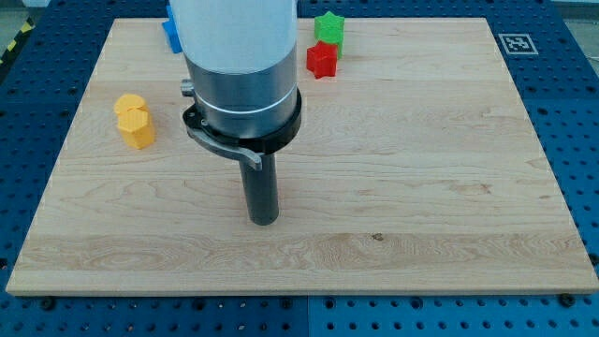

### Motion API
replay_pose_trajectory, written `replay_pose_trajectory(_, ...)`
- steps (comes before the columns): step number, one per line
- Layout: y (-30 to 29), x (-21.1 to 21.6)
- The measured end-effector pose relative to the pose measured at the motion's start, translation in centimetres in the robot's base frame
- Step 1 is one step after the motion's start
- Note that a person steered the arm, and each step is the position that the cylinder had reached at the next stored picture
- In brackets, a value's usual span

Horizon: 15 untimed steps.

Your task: Move the red circle diagonal to the red star

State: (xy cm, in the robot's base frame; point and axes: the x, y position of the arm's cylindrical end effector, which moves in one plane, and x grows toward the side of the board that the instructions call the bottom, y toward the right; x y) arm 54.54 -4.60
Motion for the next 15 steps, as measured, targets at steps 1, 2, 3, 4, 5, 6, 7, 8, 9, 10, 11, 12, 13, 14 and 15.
replay_pose_trajectory(1, -0.5, -0.1)
replay_pose_trajectory(2, -2.0, -0.1)
replay_pose_trajectory(3, -1.7, -0.1)
replay_pose_trajectory(4, -1.6, -0.6)
replay_pose_trajectory(5, -1.3, -1.1)
replay_pose_trajectory(6, -0.8, -1.7)
replay_pose_trajectory(7, -0.5, -3.5)
replay_pose_trajectory(8, -0.5, -5.3)
replay_pose_trajectory(9, -0.5, -7.3)
replay_pose_trajectory(10, 0.7, -9.3)
replay_pose_trajectory(11, 3.4, -11.8)
replay_pose_trajectory(12, 6.1, -14.2)
replay_pose_trajectory(13, 8.3, -17.1)
replay_pose_trajectory(14, 10.4, -19.8)
replay_pose_trajectory(15, 10.5, -19.8)
